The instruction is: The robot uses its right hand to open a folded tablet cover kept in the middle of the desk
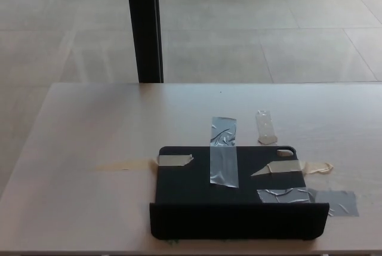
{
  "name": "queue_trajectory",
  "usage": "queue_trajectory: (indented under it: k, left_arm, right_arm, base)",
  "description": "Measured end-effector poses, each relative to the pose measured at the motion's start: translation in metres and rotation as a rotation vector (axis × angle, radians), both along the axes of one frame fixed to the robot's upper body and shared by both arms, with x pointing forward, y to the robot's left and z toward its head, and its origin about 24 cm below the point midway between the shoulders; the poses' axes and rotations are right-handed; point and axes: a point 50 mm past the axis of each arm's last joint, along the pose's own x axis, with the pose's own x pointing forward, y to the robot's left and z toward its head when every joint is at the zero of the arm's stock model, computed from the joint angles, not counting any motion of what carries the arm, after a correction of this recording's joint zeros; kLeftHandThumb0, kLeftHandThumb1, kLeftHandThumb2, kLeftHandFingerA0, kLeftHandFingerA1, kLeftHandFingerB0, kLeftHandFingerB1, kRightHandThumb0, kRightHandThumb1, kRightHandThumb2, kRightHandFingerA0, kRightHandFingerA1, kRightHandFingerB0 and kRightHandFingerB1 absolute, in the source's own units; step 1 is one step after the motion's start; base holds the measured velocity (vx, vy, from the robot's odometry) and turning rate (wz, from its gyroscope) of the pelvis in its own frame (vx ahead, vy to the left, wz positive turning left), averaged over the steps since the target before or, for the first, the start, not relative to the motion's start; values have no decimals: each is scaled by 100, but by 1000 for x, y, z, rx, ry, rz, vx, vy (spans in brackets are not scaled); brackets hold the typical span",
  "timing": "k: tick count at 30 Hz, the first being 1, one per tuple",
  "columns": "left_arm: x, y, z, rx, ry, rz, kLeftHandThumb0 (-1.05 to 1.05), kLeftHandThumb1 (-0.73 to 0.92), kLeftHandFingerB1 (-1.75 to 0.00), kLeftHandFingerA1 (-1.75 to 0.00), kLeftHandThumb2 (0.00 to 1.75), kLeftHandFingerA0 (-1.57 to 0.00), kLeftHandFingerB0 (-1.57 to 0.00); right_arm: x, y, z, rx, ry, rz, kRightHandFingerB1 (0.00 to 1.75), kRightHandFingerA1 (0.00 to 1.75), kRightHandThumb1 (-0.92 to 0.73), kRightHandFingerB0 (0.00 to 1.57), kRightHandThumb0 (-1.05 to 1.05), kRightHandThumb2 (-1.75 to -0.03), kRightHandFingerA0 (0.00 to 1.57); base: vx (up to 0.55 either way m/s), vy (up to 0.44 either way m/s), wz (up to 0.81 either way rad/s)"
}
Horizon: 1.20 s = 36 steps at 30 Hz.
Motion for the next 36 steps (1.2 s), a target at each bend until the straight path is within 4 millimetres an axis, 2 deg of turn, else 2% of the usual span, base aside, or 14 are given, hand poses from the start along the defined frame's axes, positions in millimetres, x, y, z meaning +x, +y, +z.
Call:
queue_trajectory:
  k: [1, 2, 3, 13, 14, 15, 23, 25, 26, 27, 29, 30, 31, 36]
  left_arm:
    - [0, 4, 3, -3, -19, 25, -84, 86, -61, -79, 67, -64, -39]
    - [0, 7, 5, -7, -33, 43, -82, 87, -61, -78, 67, -64, -41]
    - [0, 8, 6, -10, -44, 58, -82, 87, -61, -78, 66, -65, -40]
    - [4, 25, 20, -62, -180, 215, -79, 89, -60, -77, 67, -59, -38]
    - [4, 25, 20, -67, -187, 222, -79, 88, -60, -76, 67, -59, -38]
    - [4, 25, 20, -73, -195, 229, -79, 88, -61, -77, 67, -59, -38]
    - [6, 30, 24, -115, -263, 289, -80, 87, -61, -79, 67, -64, -39]
    - [6, 31, 25, -120, -271, 297, -80, 87, -61, -79, 67, -64, -39]
    - [6, 31, 25, -123, -273, 300, -80, 87, -61, -81, 66, -63, -36]
    - [5, 31, 24, -125, -275, 303, -80, 87, -61, -79, 67, -63, -38]
    - [5, 31, 24, -128, -278, 304, -81, 87, -61, -79, 66, -63, -39]
    - [5, 31, 24, -129, -279, 304, -81, 87, -62, -79, 66, -64, -39]
    - [6, 31, 24, -132, -282, 305, -81, 86, -62, -79, 66, -65, -39]
    - [5, 31, 24, -136, -286, 307, -81, 87, -60, -79, 67, -65, -39]
  right_arm:
    - [1, -4, 5, -5, -38, -32, 44, 55, -92, 37, -85, -70, 72]
    - [2, -8, 10, -11, -72, -57, 54, 66, -75, 32, -81, -114, 67]
    - [3, -11, 14, -17, -100, -76, 42, 54, -92, 35, -83, -72, 75]
    - [62, -28, 107, -122, -602, -149, 35, 43, -89, 41, -87, -67, 64]
    - [71, -25, 119, -133, -650, -130, 43, 53, -72, 40, -92, -88, 70]
    - [80, -22, 130, -145, -695, -110, 36, 45, -88, 44, -93, -67, 73]
    - [157, 41, 224, -246, -996, 249, 37, 52, -80, 31, -73, -67, 61]
    - [169, 58, 229, -256, -987, 347, 37, 52, -80, 31, -73, -67, 61]
    - [173, 65, 229, -260, -978, 390, 48, 59, -69, 33, -87, -105, 59]
    - [178, 72, 229, -264, -967, 435, 47, 58, -71, 30, -91, -108, 55]
    - [185, 89, 229, -277, -938, 532, 46, 58, -73, 28, -89, -107, 53]
    - [187, 92, 229, -281, -932, 548, 33, 44, -86, 36, -82, -67, 61]
    - [191, 105, 228, -297, -905, 620, 48, 58, -70, 29, -82, -106, 51]
    - [202, 138, 219, -339, -818, 809, 48, 57, -72, 28, -83, -108, 50]
  base:
    - [0, 0, 0]
    - [0, 0, 0]
    - [0, 0, 0]
    - [0, 0, 0]
    - [0, 0, 0]
    - [0, 0, 0]
    - [0, 0, 0]
    - [-1, -4, 3]
    - [0, 0, 0]
    - [0, 0, 0]
    - [0, 0, 0]
    - [0, 0, 0]
    - [0, 0, 0]
    - [0, 0, 0]
